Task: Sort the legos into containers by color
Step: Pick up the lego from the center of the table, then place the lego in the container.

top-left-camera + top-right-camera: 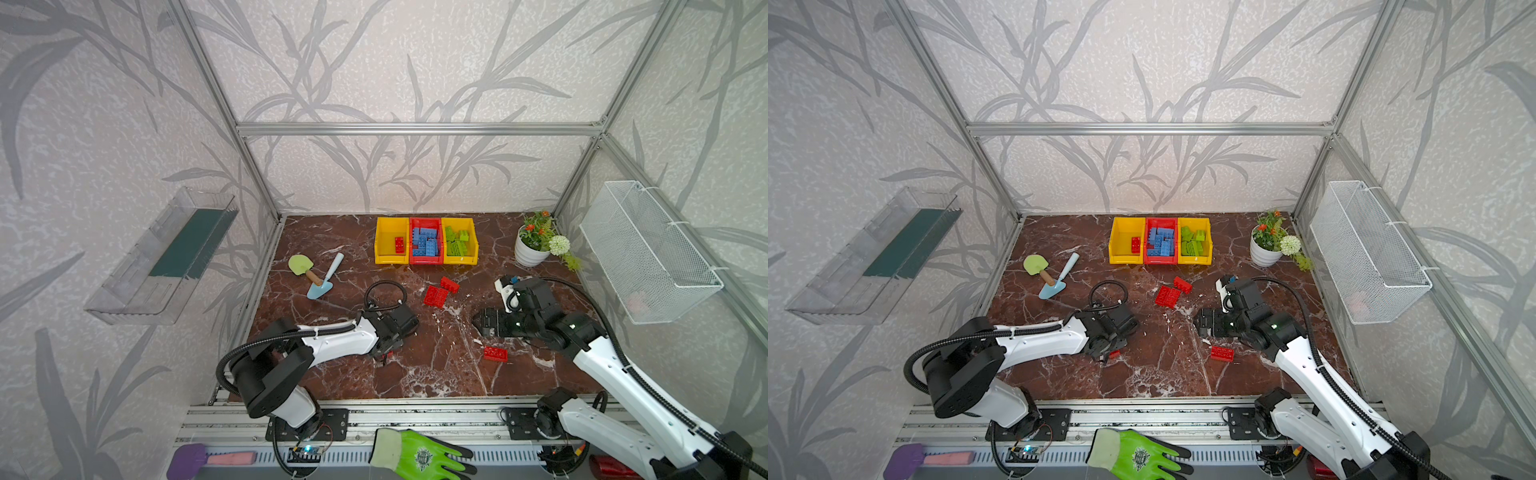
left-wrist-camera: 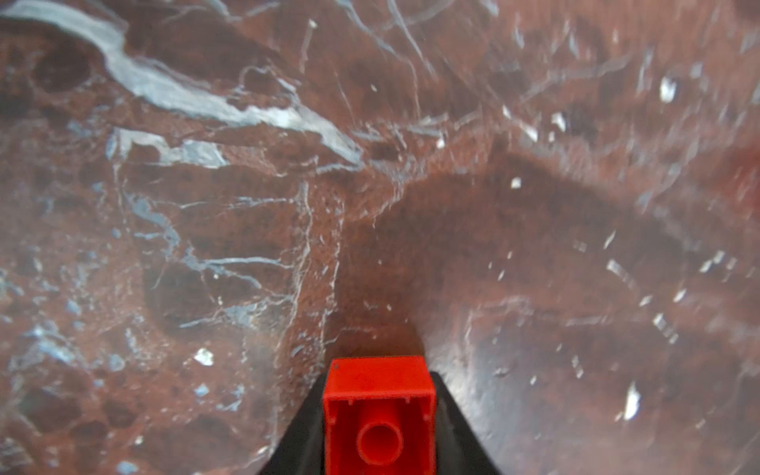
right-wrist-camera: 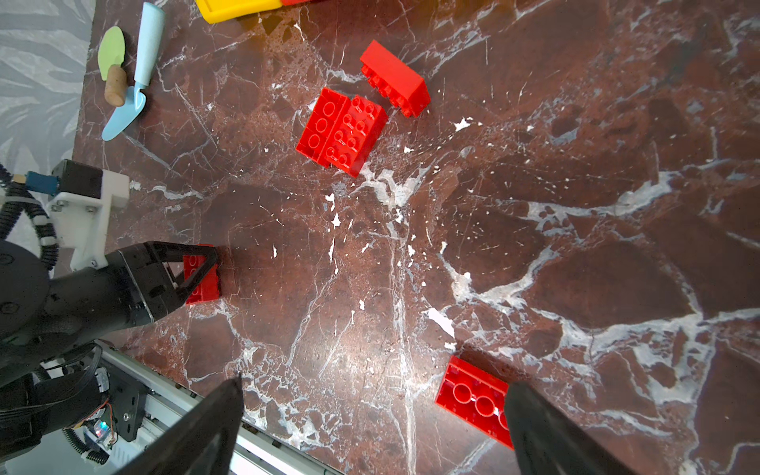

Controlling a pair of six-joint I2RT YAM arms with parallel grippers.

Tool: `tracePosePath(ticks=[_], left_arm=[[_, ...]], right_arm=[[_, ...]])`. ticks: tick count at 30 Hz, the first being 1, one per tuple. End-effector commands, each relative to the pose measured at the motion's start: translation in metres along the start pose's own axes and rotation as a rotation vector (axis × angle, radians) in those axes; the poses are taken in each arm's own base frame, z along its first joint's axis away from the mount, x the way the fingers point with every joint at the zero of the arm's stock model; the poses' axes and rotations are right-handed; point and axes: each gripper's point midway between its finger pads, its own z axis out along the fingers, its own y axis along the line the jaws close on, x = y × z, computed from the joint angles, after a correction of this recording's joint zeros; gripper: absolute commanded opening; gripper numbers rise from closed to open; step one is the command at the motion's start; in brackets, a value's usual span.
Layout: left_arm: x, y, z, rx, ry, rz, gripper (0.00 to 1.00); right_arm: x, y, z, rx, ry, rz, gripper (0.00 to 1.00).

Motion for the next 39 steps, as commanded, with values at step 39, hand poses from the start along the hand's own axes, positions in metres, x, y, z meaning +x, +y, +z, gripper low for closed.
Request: tracePosePath(ticks=[39], left_arm=[[-0.325,-0.132,0.052,0.025,-0.135,0.204,0.13]], right_arm=[[-0.064,-0.020,0.012,0.091,-0.036,0.067,0.99]])
